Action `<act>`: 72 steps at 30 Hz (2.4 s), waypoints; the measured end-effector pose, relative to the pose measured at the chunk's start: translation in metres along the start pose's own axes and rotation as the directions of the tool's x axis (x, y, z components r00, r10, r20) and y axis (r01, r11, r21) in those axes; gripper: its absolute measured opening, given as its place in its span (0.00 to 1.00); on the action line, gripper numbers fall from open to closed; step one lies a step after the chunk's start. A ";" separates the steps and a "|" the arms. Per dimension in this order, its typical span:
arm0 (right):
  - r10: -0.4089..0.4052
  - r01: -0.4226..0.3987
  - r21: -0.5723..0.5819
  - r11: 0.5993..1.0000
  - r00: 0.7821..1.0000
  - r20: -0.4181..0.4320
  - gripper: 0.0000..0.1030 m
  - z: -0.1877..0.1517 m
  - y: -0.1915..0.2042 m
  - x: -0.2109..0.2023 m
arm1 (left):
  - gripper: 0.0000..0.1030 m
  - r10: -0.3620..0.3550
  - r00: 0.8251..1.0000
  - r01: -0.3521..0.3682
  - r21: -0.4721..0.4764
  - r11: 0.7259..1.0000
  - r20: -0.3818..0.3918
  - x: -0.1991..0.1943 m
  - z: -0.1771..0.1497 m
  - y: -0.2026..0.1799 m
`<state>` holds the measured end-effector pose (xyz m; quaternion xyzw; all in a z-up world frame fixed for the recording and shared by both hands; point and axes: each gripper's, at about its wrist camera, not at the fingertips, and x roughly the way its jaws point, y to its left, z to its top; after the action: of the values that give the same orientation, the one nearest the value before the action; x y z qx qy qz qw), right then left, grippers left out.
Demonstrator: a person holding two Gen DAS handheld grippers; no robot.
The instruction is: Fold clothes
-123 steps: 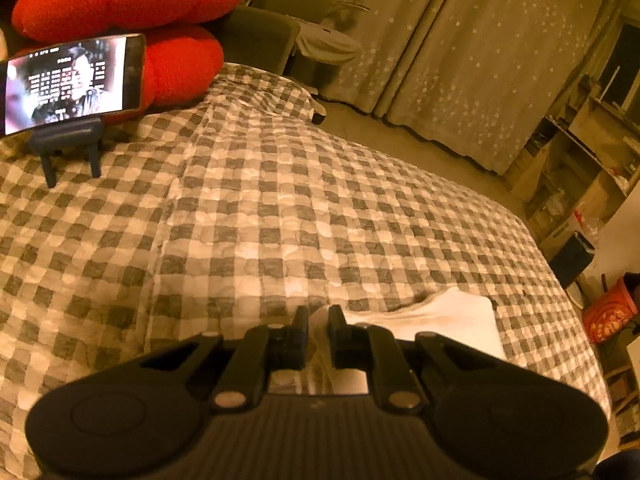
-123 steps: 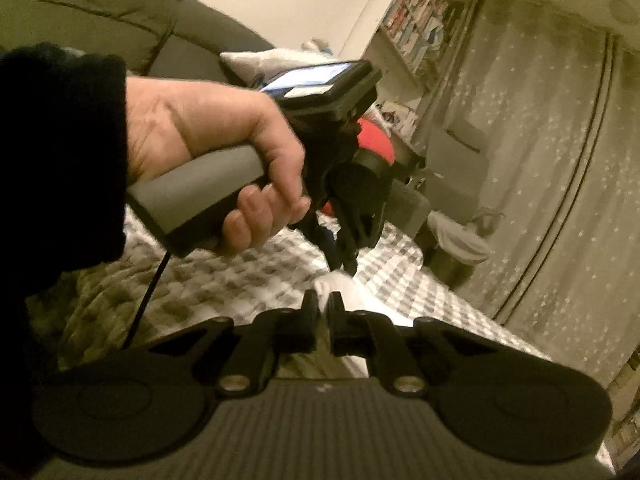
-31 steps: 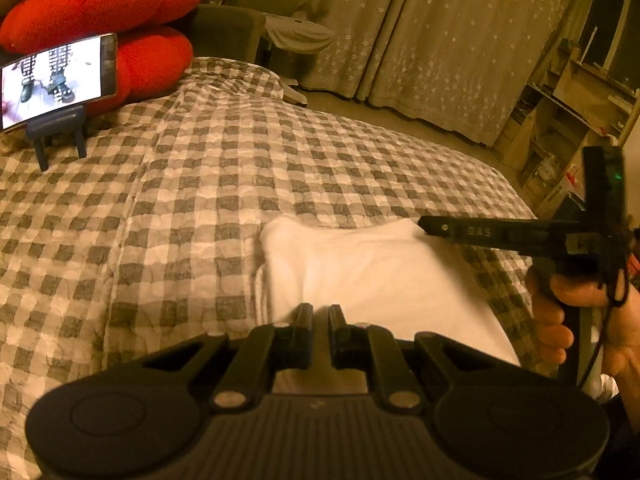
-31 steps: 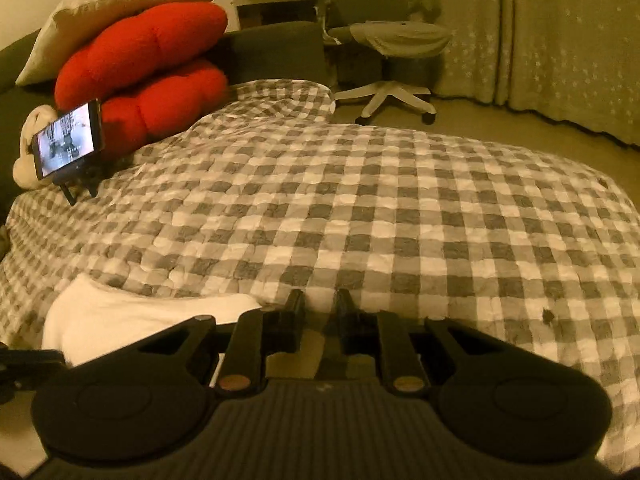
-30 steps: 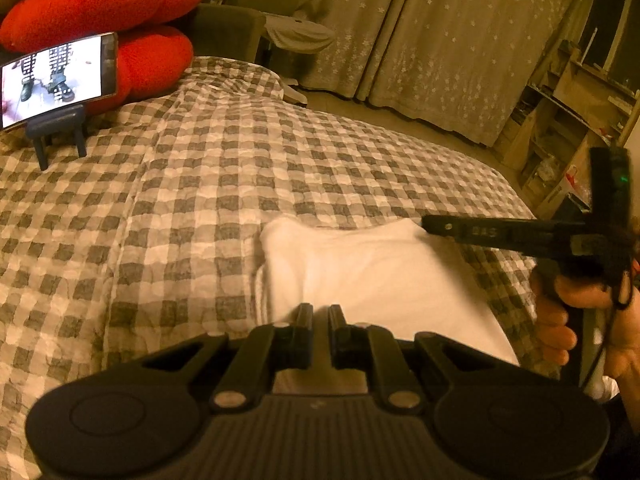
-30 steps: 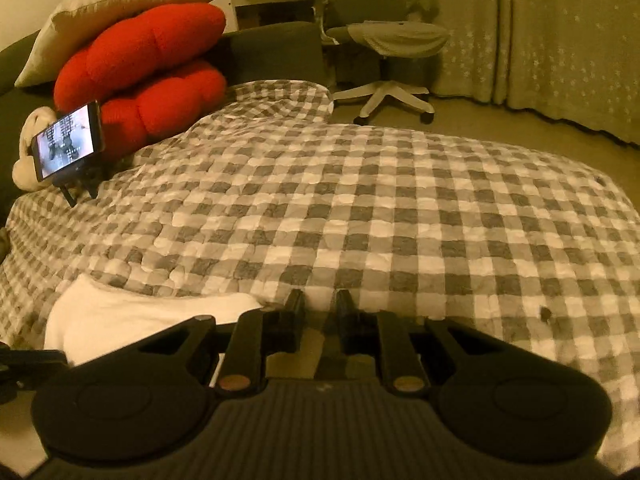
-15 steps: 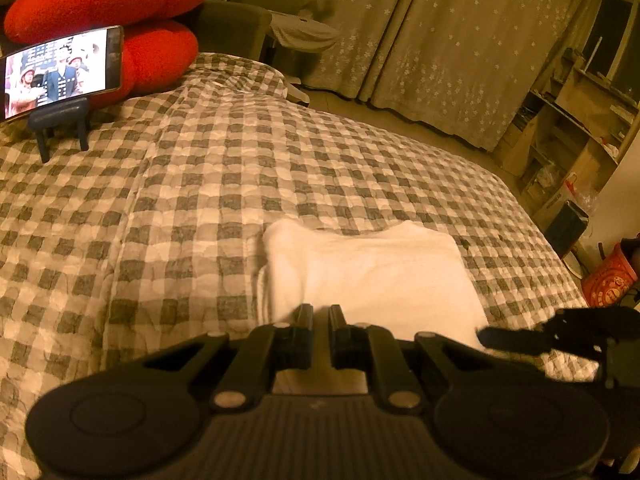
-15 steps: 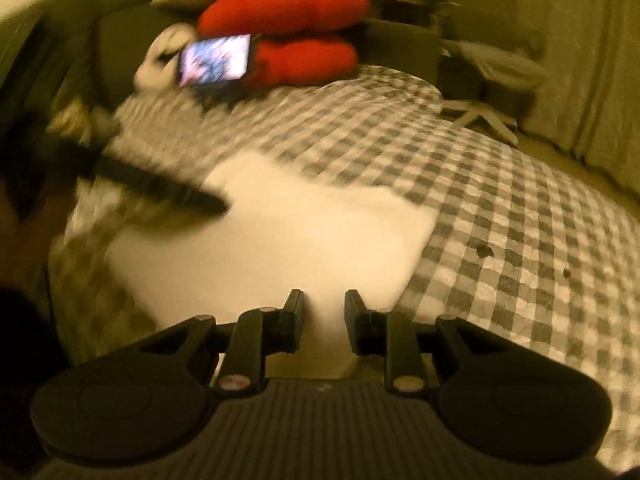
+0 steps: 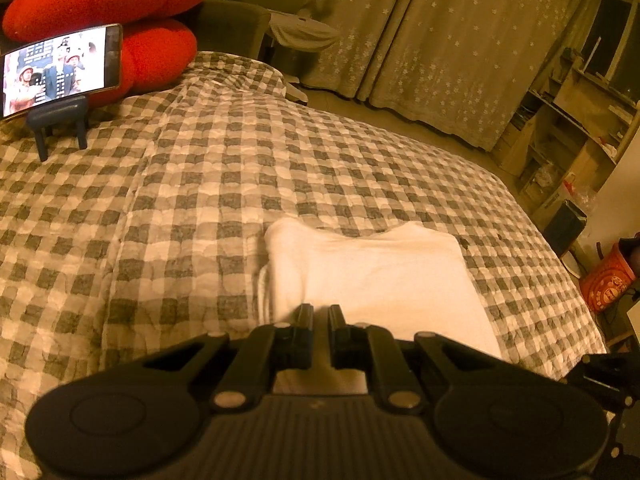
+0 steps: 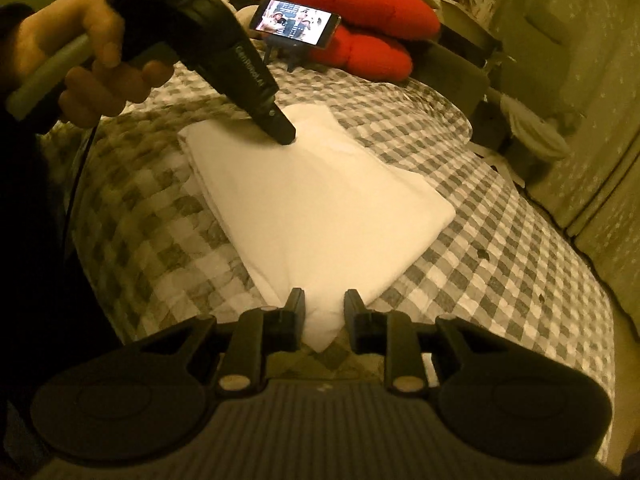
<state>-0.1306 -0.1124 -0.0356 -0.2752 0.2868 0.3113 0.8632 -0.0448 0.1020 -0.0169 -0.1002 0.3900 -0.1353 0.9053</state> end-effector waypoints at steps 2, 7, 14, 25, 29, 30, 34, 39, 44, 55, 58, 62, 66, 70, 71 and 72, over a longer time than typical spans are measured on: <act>-0.013 0.013 0.000 1.000 1.000 0.013 0.16 0.002 0.002 -0.003 | 0.09 0.002 1.000 -0.002 0.002 1.000 0.002 0.000 -0.001 -0.001; 0.014 -0.014 -0.008 1.000 1.000 0.000 0.09 0.004 0.009 0.005 | 0.09 0.006 1.000 -0.006 0.012 1.000 0.011 -0.003 -0.001 -0.003; 0.026 -0.026 0.022 0.999 1.000 -0.005 0.12 0.013 0.007 0.010 | 0.09 0.015 0.999 -0.016 0.035 0.999 0.037 -0.010 0.000 -0.009; -0.018 0.001 0.117 0.993 0.989 0.145 0.12 0.041 0.025 0.016 | 0.10 0.040 0.999 -0.042 0.043 0.998 0.037 -0.008 0.002 -0.009; 0.022 -0.040 0.118 0.992 0.988 0.154 0.12 0.050 0.036 0.026 | 0.10 0.036 0.999 -0.037 0.033 0.999 0.034 -0.007 0.000 -0.007; 0.032 -0.050 0.110 0.993 0.986 0.162 0.12 0.053 0.040 0.028 | 0.10 0.035 0.999 -0.036 0.031 0.999 0.033 -0.008 0.000 -0.006; 0.063 -0.075 0.069 0.995 0.984 0.169 0.11 0.058 0.056 0.034 | 0.10 0.035 0.999 -0.037 0.041 0.998 0.033 -0.008 -0.001 -0.007; 0.072 -0.078 0.033 0.996 0.986 0.154 0.16 0.058 0.069 0.042 | 0.10 0.031 0.999 -0.032 0.032 0.999 0.030 -0.008 -0.001 -0.005; 0.050 -0.047 -0.024 0.999 0.986 0.161 0.19 0.053 0.083 0.042 | 0.10 0.021 0.999 -0.022 0.031 0.999 0.027 -0.009 0.000 -0.003; 0.069 -0.079 0.046 0.996 0.977 0.200 0.17 0.059 0.078 0.024 | 0.10 0.035 0.998 -0.035 -0.016 0.999 0.043 -0.015 0.003 0.007; 0.059 -0.072 0.054 0.996 0.976 0.211 0.20 0.057 0.076 0.022 | 0.10 0.044 0.998 -0.043 -0.027 0.999 0.046 -0.017 0.004 0.011; 0.043 -0.059 0.071 0.996 0.976 0.212 0.24 0.057 0.069 0.025 | 0.10 0.049 0.998 -0.047 -0.046 0.998 0.048 -0.017 0.006 0.015; 0.049 -0.075 0.109 0.991 0.974 0.221 0.32 0.060 0.061 0.026 | 0.10 0.054 0.997 -0.050 -0.070 0.996 0.052 -0.017 0.007 0.020; 0.071 -0.095 0.111 0.989 0.977 0.202 0.36 0.063 0.062 0.032 | 0.10 0.055 0.997 -0.050 -0.091 0.995 0.047 -0.016 0.008 0.025; 0.067 -0.090 0.107 0.990 0.977 0.203 0.36 0.063 0.063 0.032 | 0.10 0.053 0.998 -0.049 -0.094 0.994 0.045 -0.016 0.008 0.025; 0.063 -0.086 0.103 0.991 0.976 0.207 0.36 0.064 0.063 0.032 | 0.10 0.049 0.998 -0.044 -0.098 0.994 0.043 -0.016 0.007 0.026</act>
<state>-0.1333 -0.0172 -0.0316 -0.1823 0.2240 0.3534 0.8898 -0.0458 0.1324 -0.0085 -0.1380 0.3779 -0.0928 0.9108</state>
